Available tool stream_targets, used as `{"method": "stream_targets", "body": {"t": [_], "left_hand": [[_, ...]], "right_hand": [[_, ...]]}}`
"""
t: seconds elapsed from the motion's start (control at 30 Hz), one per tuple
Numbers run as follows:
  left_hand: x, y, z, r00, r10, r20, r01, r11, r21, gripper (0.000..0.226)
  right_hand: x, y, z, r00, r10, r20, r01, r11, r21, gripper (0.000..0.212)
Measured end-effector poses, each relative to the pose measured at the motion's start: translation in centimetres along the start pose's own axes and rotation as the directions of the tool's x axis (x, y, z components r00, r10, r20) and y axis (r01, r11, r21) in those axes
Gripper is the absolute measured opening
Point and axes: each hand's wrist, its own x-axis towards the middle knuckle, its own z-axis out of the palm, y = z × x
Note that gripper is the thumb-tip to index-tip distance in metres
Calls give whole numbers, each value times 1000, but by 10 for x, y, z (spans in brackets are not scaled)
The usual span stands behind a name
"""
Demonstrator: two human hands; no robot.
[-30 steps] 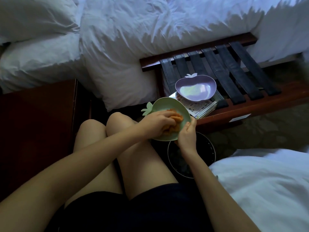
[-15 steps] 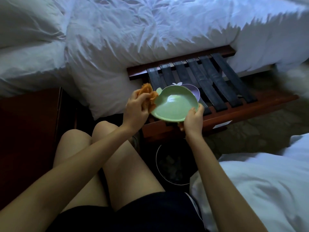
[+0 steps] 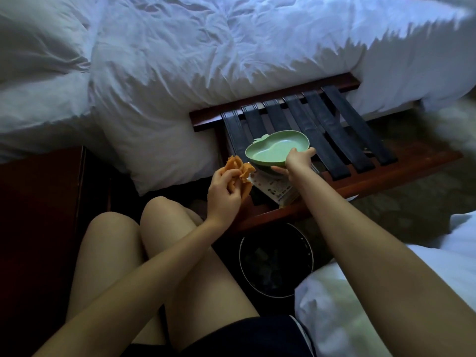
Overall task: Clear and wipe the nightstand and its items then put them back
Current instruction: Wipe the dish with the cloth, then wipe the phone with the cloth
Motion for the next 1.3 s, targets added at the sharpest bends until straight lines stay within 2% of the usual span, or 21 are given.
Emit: {"method": "stream_targets", "body": {"t": [0.07, 0.17, 0.27, 0.4, 0.5, 0.53, 0.57, 0.6, 0.63, 0.67, 0.73, 0.77, 0.83, 0.9, 0.93, 1.0, 1.1, 1.2, 1.3], "left_hand": [[-1, -3, 1, 1000, 8, -8, -8, 1000, -7, 18], [-5, -6, 2, 1000, 6, -16, -7, 1000, -13, 18], [-10, -7, 1, 1000, 22, -8, -22, 999, -35, 19], [-5, -4, -1, 999, -12, -35, 10, 998, -66, 19], [0, -3, -3, 998, -46, -45, 42, 995, -96, 18], [1, -3, -4, 997, -61, -43, 56, 991, -118, 18], [2, -4, -4, 995, -88, -40, 81, 986, -149, 17], [3, -4, -6, 990, -135, -36, 126, 972, -196, 15], [5, -3, -8, 979, -200, -28, 186, 948, -259, 12], [7, -1, -12, 965, -260, -12, 241, 909, -340, 10], [11, 2, -21, 948, -317, 21, 287, 825, -487, 11], [13, 4, -26, 947, -320, 24, 285, 805, -520, 11], [16, 6, -39, 951, -308, 23, 271, 797, -539, 11], [18, 7, -54, 954, -300, 16, 260, 796, -547, 15], [19, 7, -61, 952, -305, 12, 260, 789, -557, 22], [19, 7, -78, 951, -308, -18, 245, 789, -564, 39], [16, 6, -109, 955, -295, -24, 219, 760, -612, 56], [11, 2, -146, 924, -381, -33, 236, 634, -736, 61], [1, -4, -179, 850, -522, -67, 250, 513, -821, 53]], "right_hand": [[6, -2, 4, 993, 107, -59, -102, 991, 81, 40], [11, -6, 10, 979, 110, -173, -118, 992, -39, 40], [12, -6, 11, 938, 184, -295, -179, 983, 43, 46], [2, -2, 14, 923, 232, -306, -204, 971, 121, 47], [-8, 2, 9, 945, 167, -282, -165, 986, 30, 46], [-10, 7, 6, 961, 81, -264, -116, 986, -117, 47], [-12, 12, 4, 978, -1, -209, -63, 952, -299, 51], [-15, 15, 3, 982, -120, -145, 29, 858, -513, 55], [-21, 17, 4, 972, -223, -72, 130, 768, -627, 58], [-29, 17, 6, 956, -294, -14, 216, 733, -645, 58], [-44, 17, 19, 920, -363, 150, 382, 736, -559, 49], [-53, 17, 26, 903, -336, 268, 428, 766, -480, 43], [-74, 18, 42, 834, -173, 525, 391, 855, -339, 39], [-95, 21, 55, 709, -10, 705, 283, 920, -271, 39], [-102, 24, 62, 647, 2, 763, 270, 935, -231, 36], [-113, 30, 77, 591, -52, 805, 265, 955, -133, 27], [-131, 35, 99, 618, -106, 779, 276, 957, -89, 15], [-146, 45, 118, 652, -107, 750, 238, 969, -68, 14], [-167, 57, 139, 646, -119, 754, 264, 962, -74, 8]]}}
